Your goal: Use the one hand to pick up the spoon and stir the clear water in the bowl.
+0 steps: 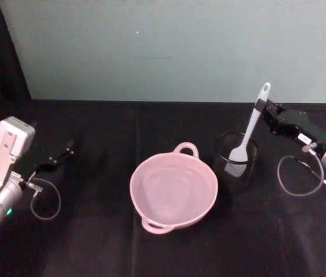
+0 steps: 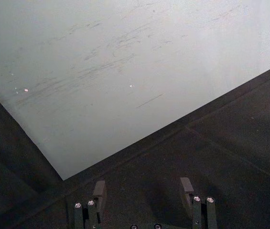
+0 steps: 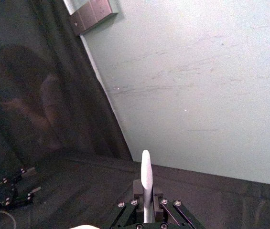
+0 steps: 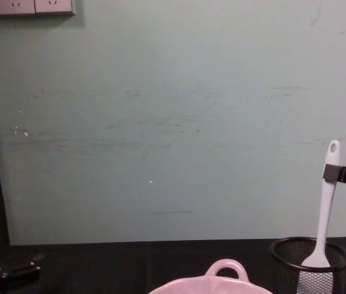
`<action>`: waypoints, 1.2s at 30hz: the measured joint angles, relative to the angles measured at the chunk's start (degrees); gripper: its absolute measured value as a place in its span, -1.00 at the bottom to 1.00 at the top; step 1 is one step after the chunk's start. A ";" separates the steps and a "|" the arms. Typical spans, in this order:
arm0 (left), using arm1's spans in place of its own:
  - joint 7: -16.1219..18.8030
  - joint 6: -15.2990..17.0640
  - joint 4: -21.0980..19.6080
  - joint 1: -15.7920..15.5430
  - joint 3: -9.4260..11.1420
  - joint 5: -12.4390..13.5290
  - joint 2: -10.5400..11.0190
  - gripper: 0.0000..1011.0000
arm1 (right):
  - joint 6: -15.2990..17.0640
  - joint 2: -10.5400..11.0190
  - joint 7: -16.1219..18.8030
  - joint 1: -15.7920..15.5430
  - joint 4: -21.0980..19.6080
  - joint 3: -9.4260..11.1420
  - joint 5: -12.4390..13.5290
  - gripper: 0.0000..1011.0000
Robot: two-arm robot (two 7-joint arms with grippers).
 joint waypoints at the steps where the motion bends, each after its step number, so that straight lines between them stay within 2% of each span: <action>1: 0.00 0.00 0.00 0.00 0.00 0.00 0.00 0.99 | -0.05 -0.14 0.00 0.00 0.27 0.01 0.12 -0.78; 12: 0.00 0.00 0.00 0.00 0.00 0.00 0.00 0.99 | -0.38 -1.70 2.91 0.70 4.13 0.07 3.25 -0.78; 36: 0.00 0.00 0.00 0.00 0.00 0.00 0.00 0.99 | -1.05 -2.63 4.33 1.16 7.23 -1.02 5.45 -0.78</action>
